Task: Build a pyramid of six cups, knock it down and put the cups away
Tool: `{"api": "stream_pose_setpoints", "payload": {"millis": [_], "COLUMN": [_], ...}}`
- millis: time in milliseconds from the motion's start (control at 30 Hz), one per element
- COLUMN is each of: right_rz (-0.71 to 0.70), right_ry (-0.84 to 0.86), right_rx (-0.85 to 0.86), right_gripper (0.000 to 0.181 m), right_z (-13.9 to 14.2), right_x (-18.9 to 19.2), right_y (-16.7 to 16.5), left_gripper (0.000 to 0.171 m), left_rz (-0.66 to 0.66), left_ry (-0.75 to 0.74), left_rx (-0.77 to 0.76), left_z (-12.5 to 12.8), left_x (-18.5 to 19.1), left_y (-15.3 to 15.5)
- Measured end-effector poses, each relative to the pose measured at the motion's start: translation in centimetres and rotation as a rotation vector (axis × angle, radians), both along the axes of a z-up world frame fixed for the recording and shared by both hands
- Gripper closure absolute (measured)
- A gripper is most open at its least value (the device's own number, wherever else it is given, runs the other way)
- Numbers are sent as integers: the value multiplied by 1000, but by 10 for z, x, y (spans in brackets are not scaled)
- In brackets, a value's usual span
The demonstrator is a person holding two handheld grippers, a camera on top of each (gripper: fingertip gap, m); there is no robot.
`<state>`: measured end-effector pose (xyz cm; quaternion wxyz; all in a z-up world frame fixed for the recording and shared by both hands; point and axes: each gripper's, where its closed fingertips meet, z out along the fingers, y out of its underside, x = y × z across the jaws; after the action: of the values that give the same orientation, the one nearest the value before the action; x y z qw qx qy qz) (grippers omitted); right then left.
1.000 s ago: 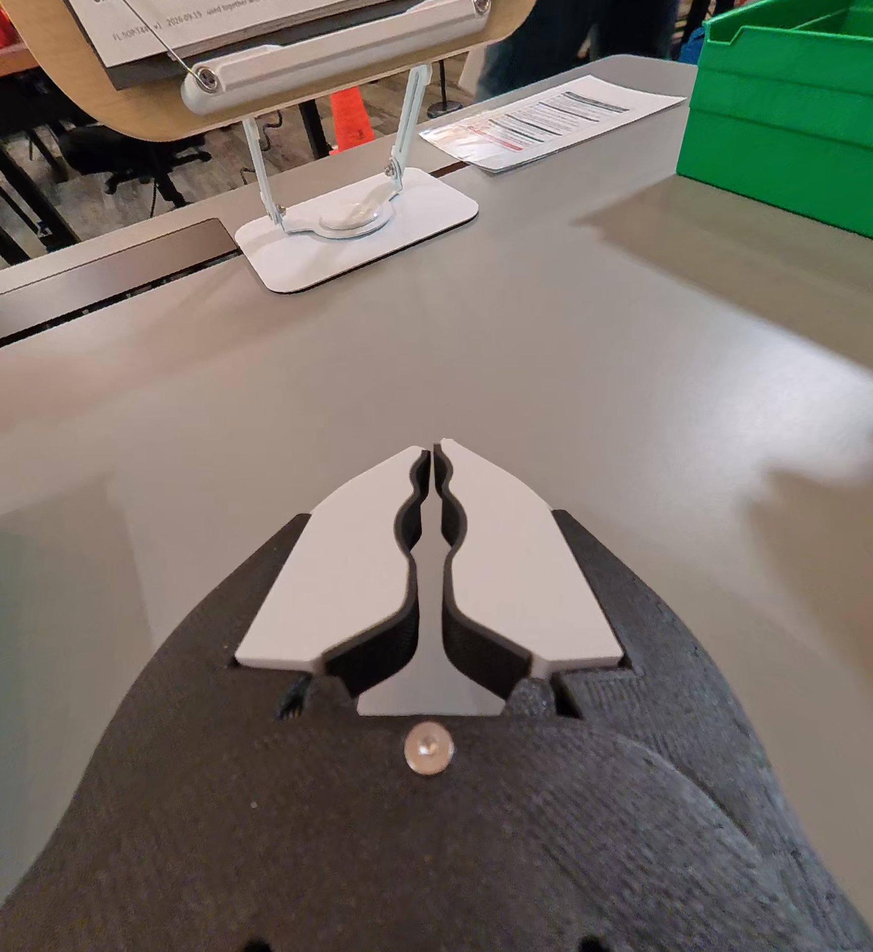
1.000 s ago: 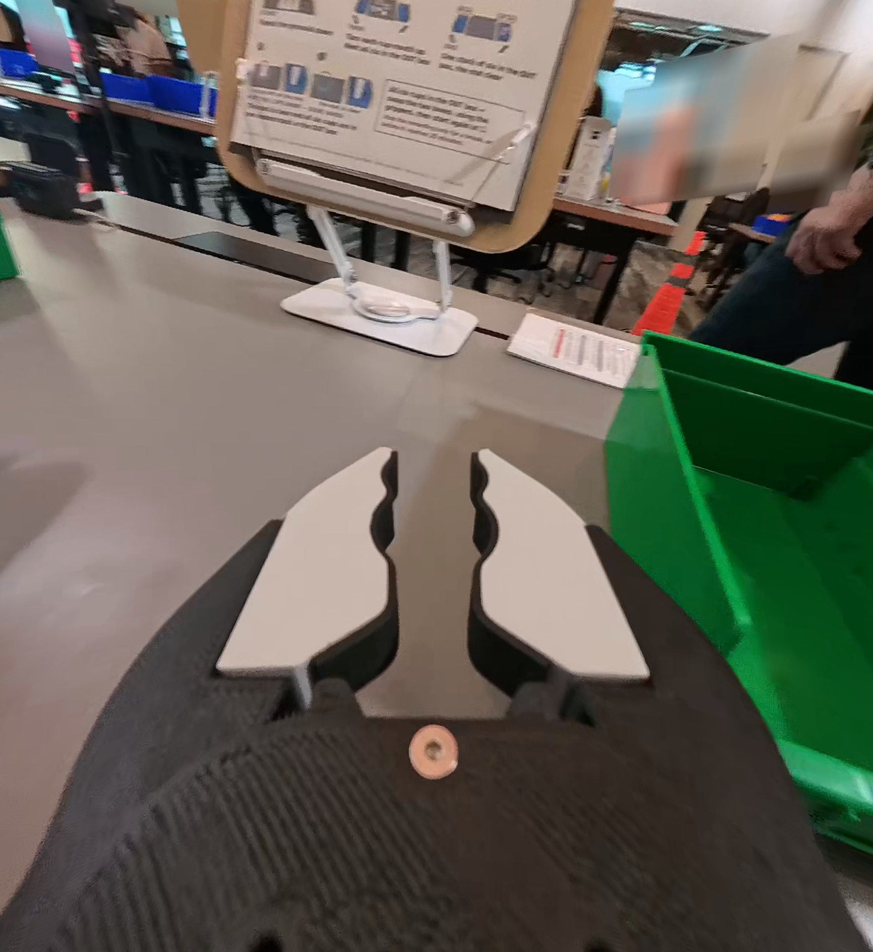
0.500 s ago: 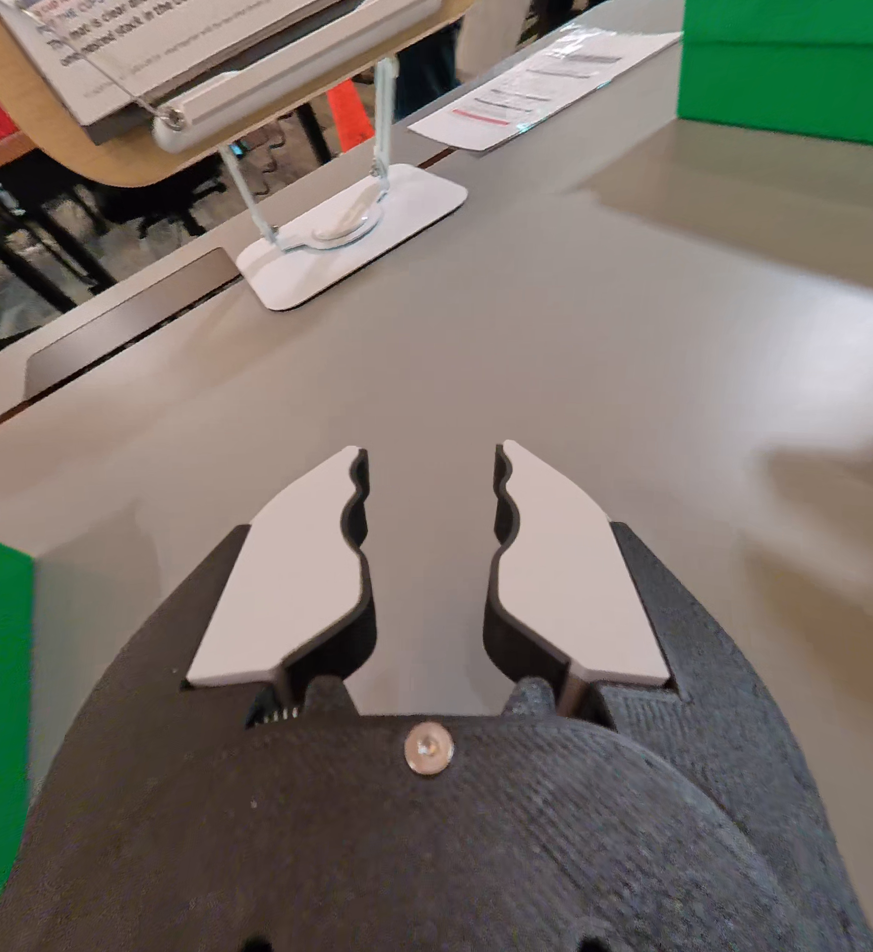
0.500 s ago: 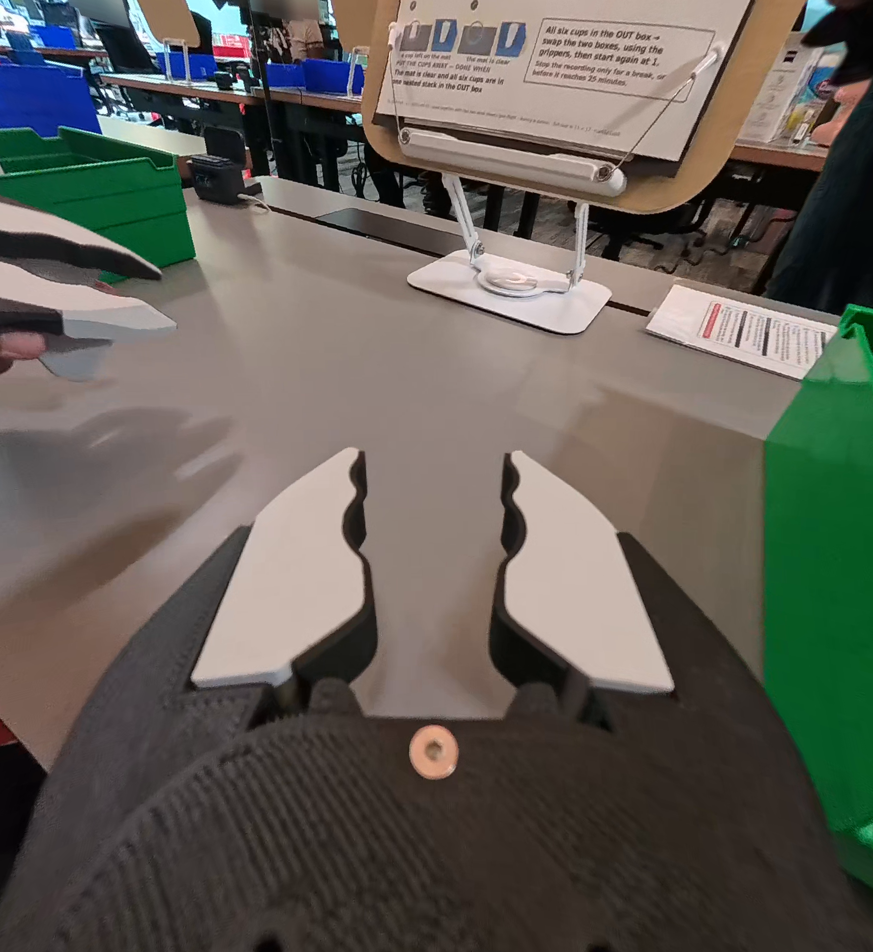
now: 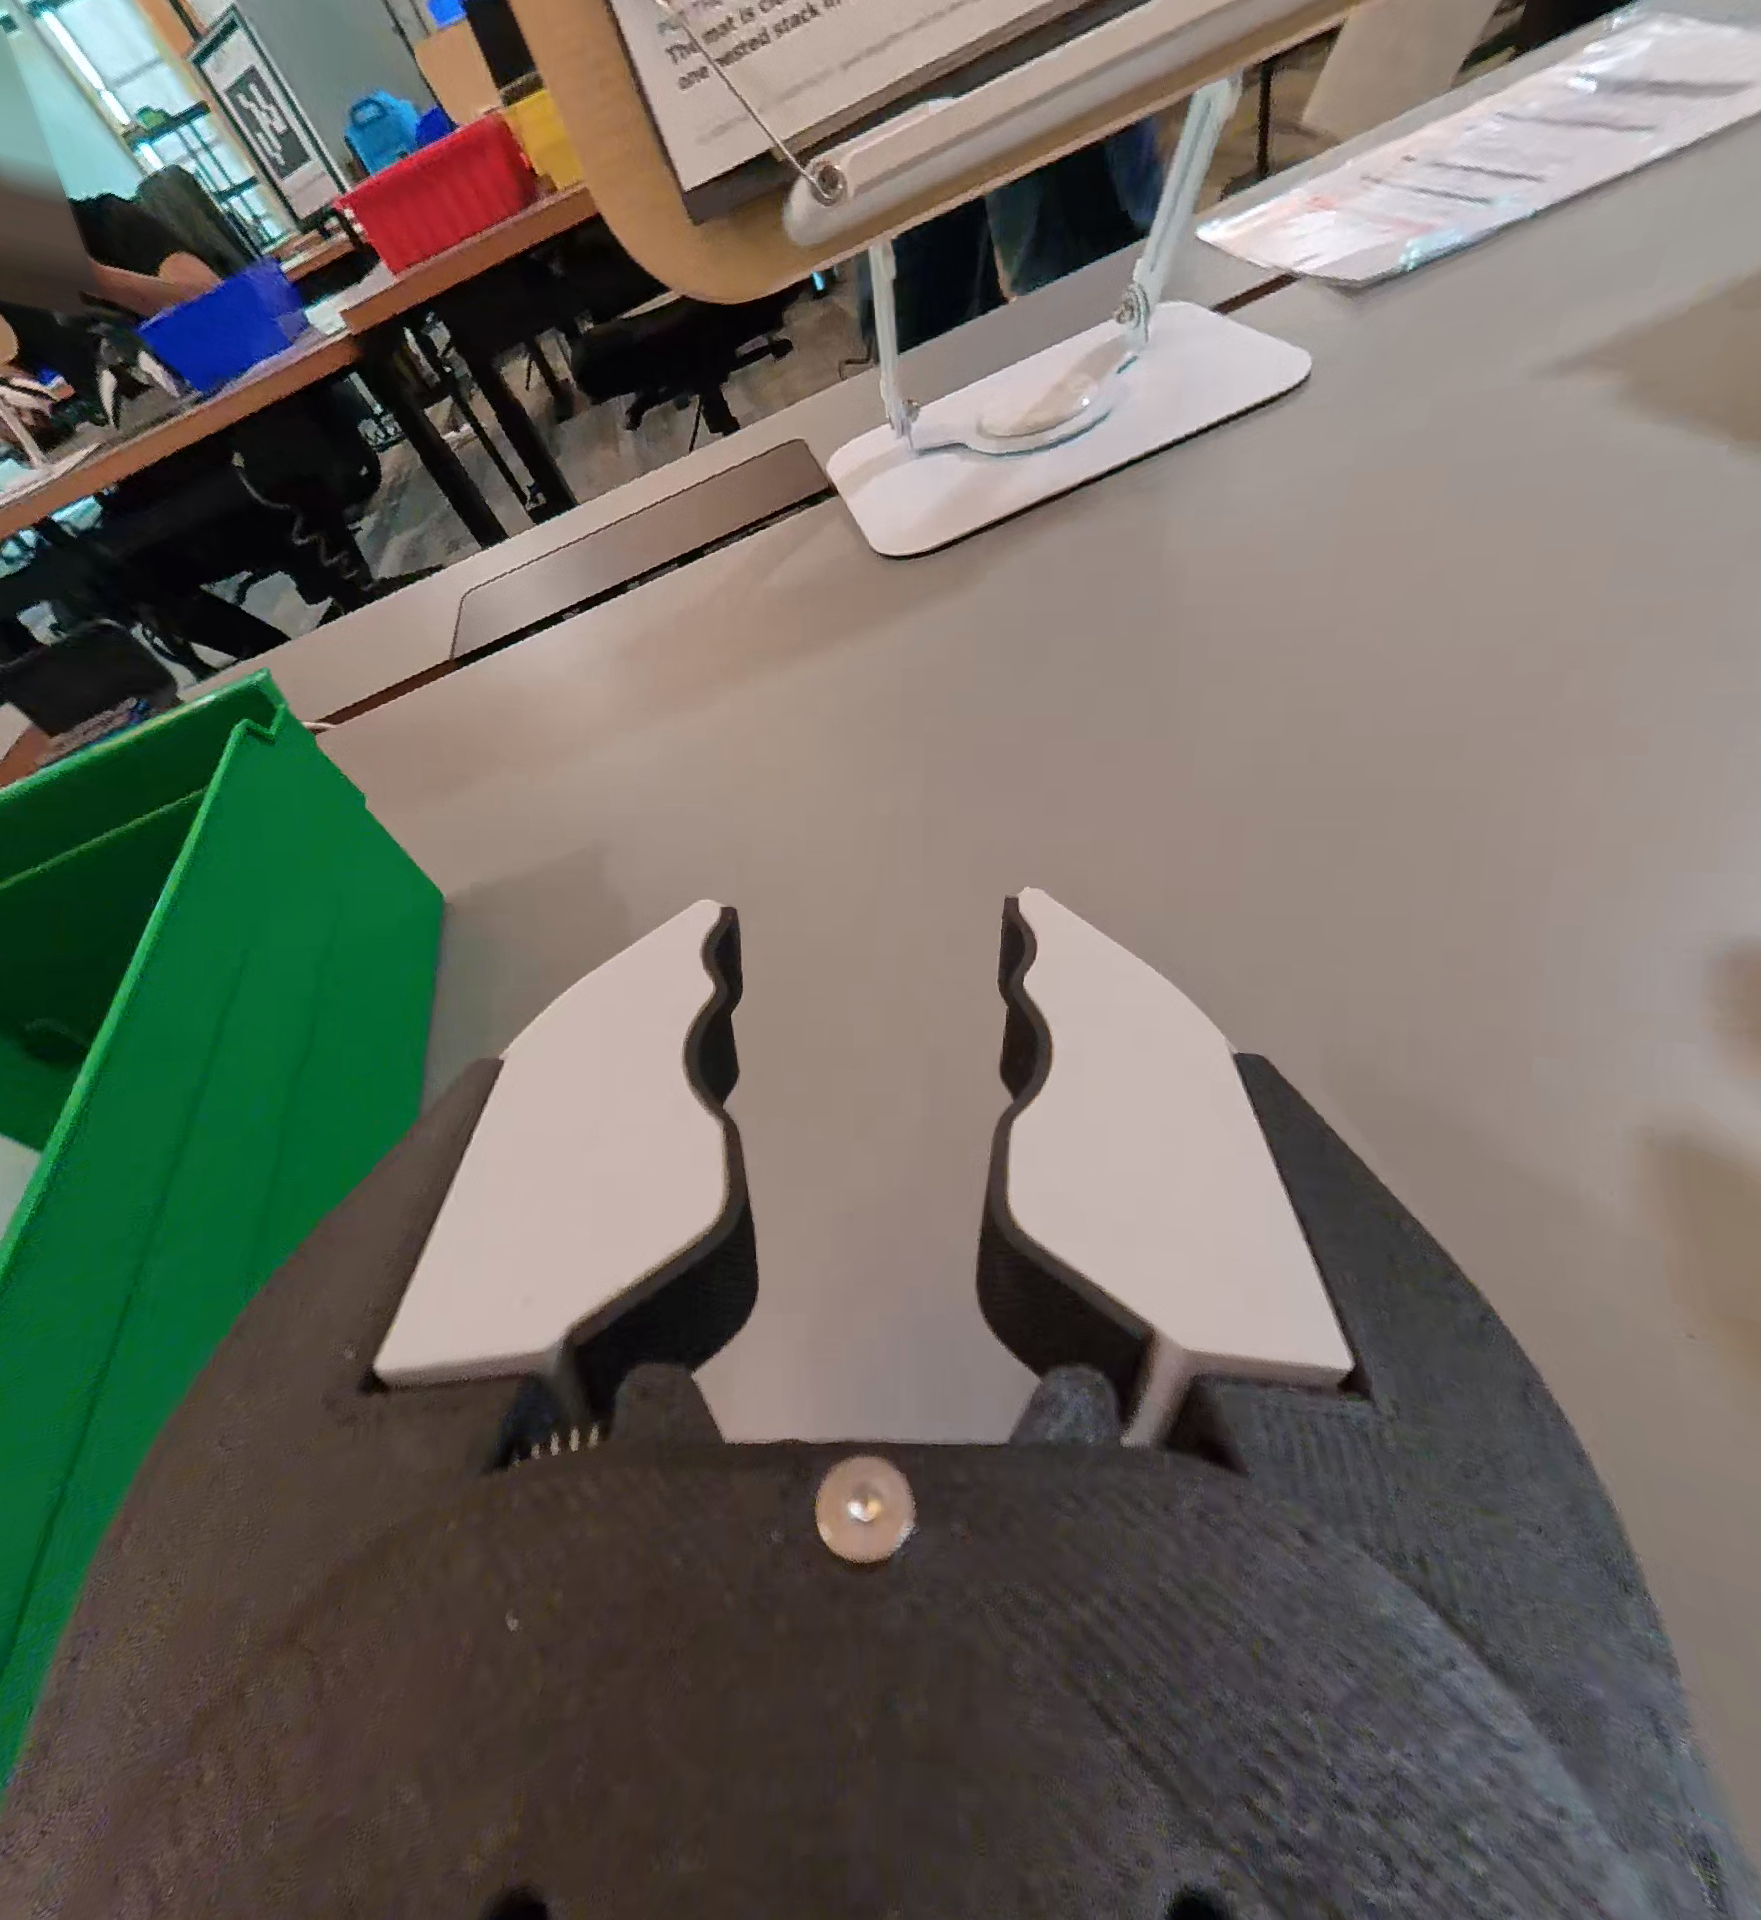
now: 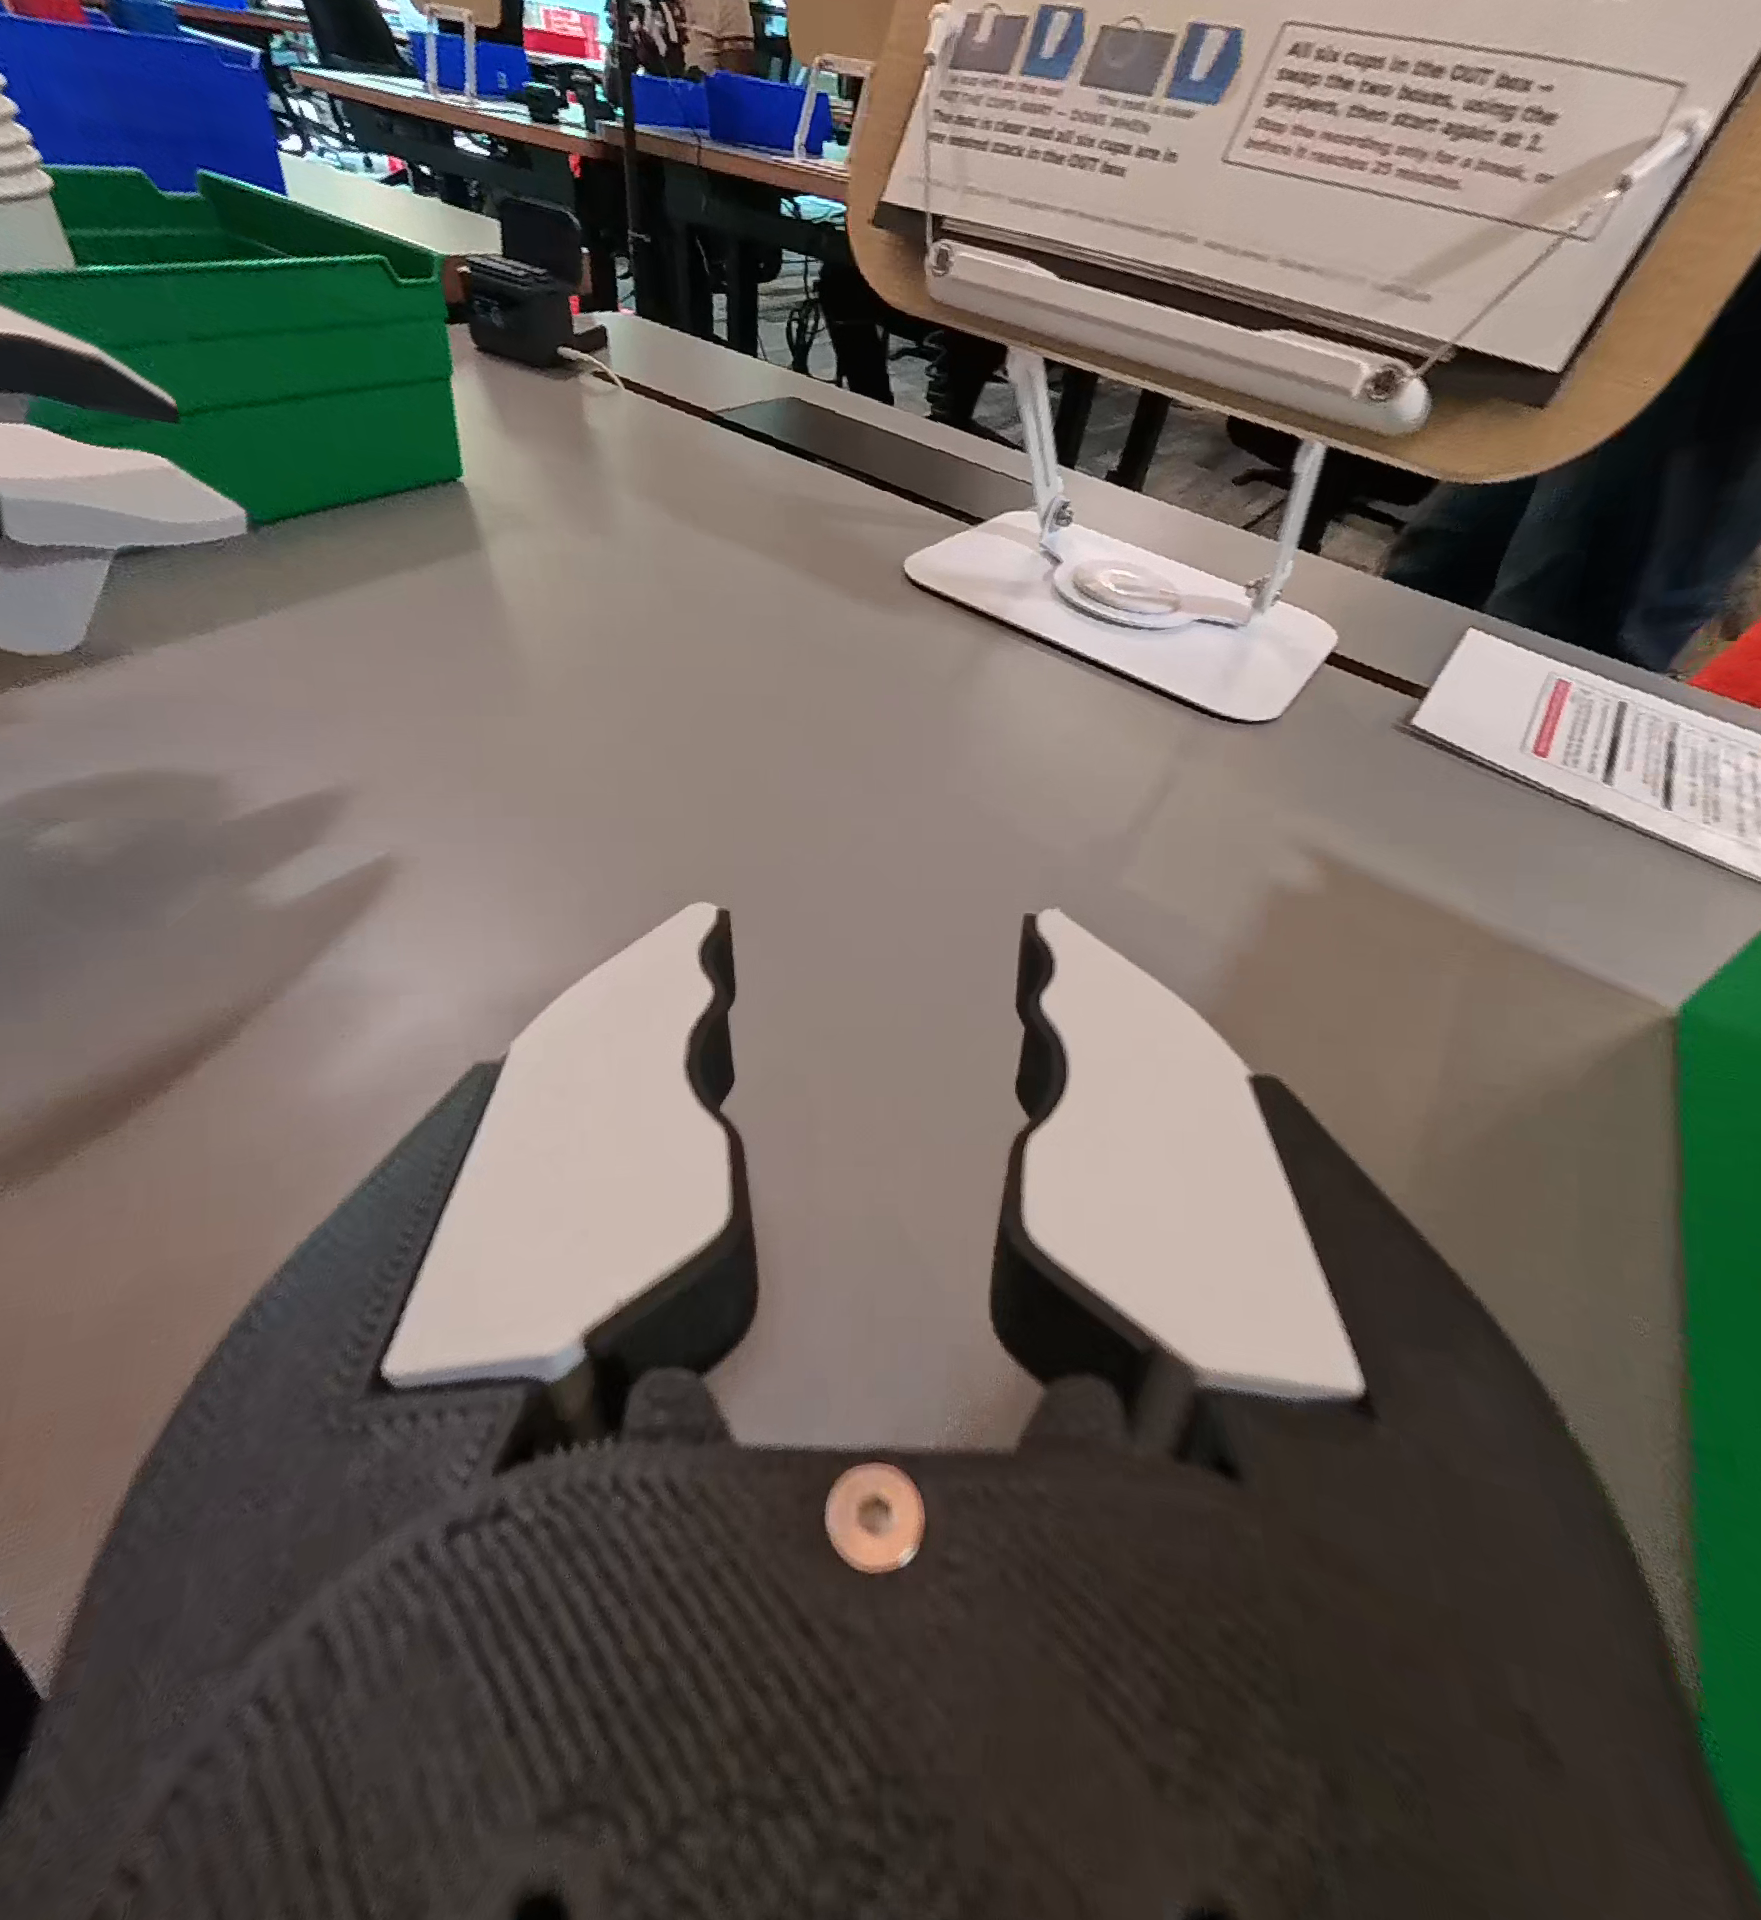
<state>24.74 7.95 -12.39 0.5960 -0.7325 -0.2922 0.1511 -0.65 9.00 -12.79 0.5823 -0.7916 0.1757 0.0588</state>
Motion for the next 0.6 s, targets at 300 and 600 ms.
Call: {"api": "stream_pose_setpoints", "payload": {"millis": [300, 600], "right_rz": [184, 0], "right_ry": [121, -52], "right_rx": [-54, -91], "right_gripper": [131, 138], "right_z": [9, -17], "right_x": [-44, -45], "right_y": [-6, 28], "left_gripper": [123, 124], "left_rz": [-34, 62], "left_ry": [-169, -131], "left_rx": [26, 12], "left_z": [10, 4], "left_x": [-11, -40], "left_y": [-26, -49]}}
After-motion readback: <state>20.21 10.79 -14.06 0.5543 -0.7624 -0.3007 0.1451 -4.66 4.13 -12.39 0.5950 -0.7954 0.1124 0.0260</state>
